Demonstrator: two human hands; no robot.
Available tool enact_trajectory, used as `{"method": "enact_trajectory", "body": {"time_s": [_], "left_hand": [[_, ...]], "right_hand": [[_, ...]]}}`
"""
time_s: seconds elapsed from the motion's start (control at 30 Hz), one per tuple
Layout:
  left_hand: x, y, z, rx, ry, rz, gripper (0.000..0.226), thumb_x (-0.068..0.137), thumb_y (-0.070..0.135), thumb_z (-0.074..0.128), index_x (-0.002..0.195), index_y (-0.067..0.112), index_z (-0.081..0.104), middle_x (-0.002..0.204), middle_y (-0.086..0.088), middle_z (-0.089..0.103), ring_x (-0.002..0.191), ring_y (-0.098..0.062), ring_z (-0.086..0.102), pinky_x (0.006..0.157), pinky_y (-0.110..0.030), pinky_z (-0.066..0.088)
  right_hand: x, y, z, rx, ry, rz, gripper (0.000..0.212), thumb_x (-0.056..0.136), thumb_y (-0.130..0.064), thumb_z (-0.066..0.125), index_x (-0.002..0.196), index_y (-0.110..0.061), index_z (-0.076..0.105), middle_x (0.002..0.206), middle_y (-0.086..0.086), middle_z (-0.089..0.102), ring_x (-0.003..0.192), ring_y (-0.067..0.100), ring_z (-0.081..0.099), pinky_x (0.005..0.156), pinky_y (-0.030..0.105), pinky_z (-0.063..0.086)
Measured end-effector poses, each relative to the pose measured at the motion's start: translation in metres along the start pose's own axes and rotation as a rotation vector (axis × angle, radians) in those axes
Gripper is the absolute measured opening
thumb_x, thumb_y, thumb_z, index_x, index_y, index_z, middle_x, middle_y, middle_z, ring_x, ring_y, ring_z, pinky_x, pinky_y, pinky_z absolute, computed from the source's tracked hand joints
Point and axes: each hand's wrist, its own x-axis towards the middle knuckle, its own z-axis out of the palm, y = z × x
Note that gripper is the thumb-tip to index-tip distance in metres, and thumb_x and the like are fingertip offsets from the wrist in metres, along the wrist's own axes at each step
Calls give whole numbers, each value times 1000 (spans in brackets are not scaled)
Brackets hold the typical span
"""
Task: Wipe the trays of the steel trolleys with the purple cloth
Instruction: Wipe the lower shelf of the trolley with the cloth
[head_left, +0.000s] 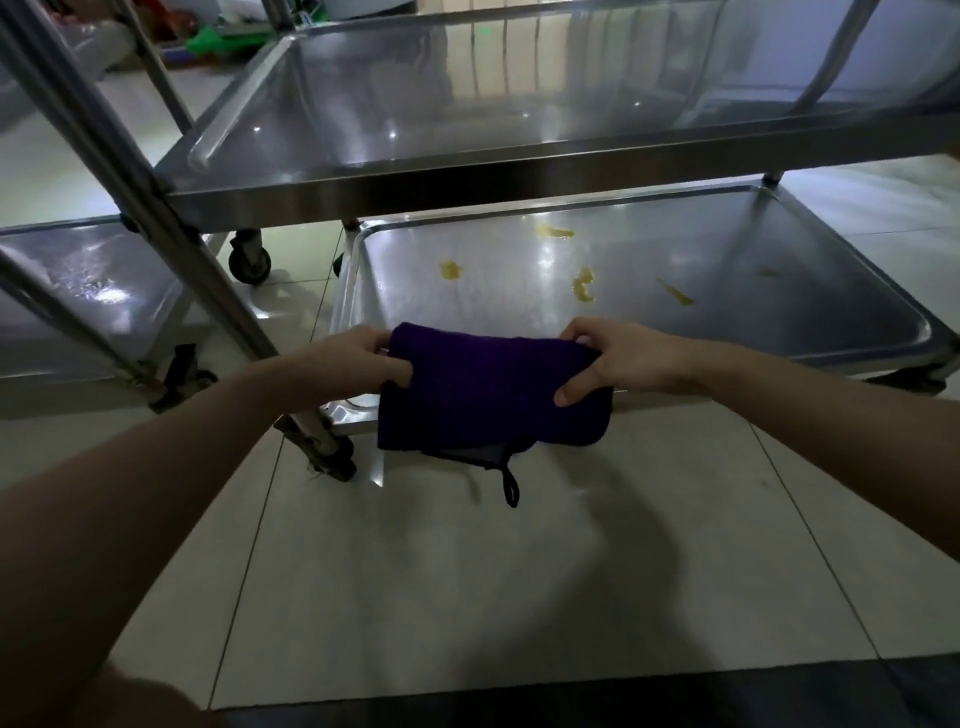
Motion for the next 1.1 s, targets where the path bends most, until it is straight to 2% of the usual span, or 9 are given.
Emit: {"method": "enact_trajectory", "body": {"time_s": [0.17, 0.23, 0.33, 0.43, 0.53, 0.67, 0.77, 0.87, 1.1], "left_hand": [[11, -9, -14, -113, 263, 3, 40, 107, 8, 62, 145, 13, 51, 125, -12, 74, 106, -25, 76, 79, -32, 64], [18, -13, -18, -122, 346, -31, 56, 104, 5, 67, 155, 7, 42, 132, -19, 71, 112, -33, 73, 92, -45, 64], [21, -23, -12, -28, 246, -159, 63, 100, 8, 76, 155, 4, 44, 128, -21, 71, 113, -35, 73, 97, -51, 63], [13, -40, -9, 125, -1, -329, 46, 100, 31, 79, 135, 5, 66, 113, -14, 78, 102, -26, 79, 88, -46, 67], [-6, -62, -21, 144, -174, -530, 84, 77, 73, 77, 124, 4, 72, 108, -16, 81, 99, -31, 81, 85, -50, 68], [-28, -90, -40, 130, 107, -576, 95, 57, 97, 65, 109, 18, 66, 109, -13, 73, 106, -33, 73, 86, -50, 66], [-23, -98, -44, 12, 483, -301, 72, 68, 87, 73, 99, 22, 71, 97, -1, 70, 93, -21, 69, 73, -35, 57], [-10, -99, -42, -48, 713, -126, 31, 87, 52, 87, 88, 24, 74, 83, 7, 72, 82, -9, 70, 61, -24, 47], [9, -98, -66, -14, 632, -153, 15, 95, 28, 80, 100, 14, 79, 95, -6, 75, 90, -20, 72, 69, -31, 53]], "right_hand": [[45, -20, -5, 183, 172, -4, 86, 76, -14, 98, 146, -27, 50, 132, 3, 64, 111, 24, 72, 81, 35, 64], [65, -27, 1, -61, 325, 0, 99, 81, -21, 96, 160, -23, 35, 132, 4, 58, 117, 26, 65, 87, 37, 57], [78, -17, 32, -579, 287, -6, 91, 90, -38, 83, 162, -17, 32, 147, 15, 48, 126, 37, 59, 99, 44, 54], [77, -3, 71, -694, 208, -159, 67, 103, -47, 67, 158, -19, 44, 151, 12, 46, 133, 34, 54, 111, 47, 48], [85, -7, 104, -679, 302, -335, 48, 110, -42, 56, 151, -18, 57, 152, 9, 49, 142, 29, 48, 120, 52, 38], [113, -30, 127, -637, 359, -318, 70, 105, -71, 43, 162, -32, 42, 175, 11, 26, 165, 36, 13, 130, 70, 13], [145, -33, 134, -790, 367, -192, 91, 93, -93, 19, 171, -46, 14, 182, 10, -5, 166, 38, -13, 126, 75, -10], [167, -16, 154, -793, 279, -29, 95, 88, -98, 3, 169, -50, -9, 179, 10, -22, 163, 39, -27, 122, 75, -17], [184, -18, 160, -727, 303, -2, 90, 86, -98, -2, 166, -57, -11, 179, 9, -25, 162, 38, -30, 121, 76, -18]]}}
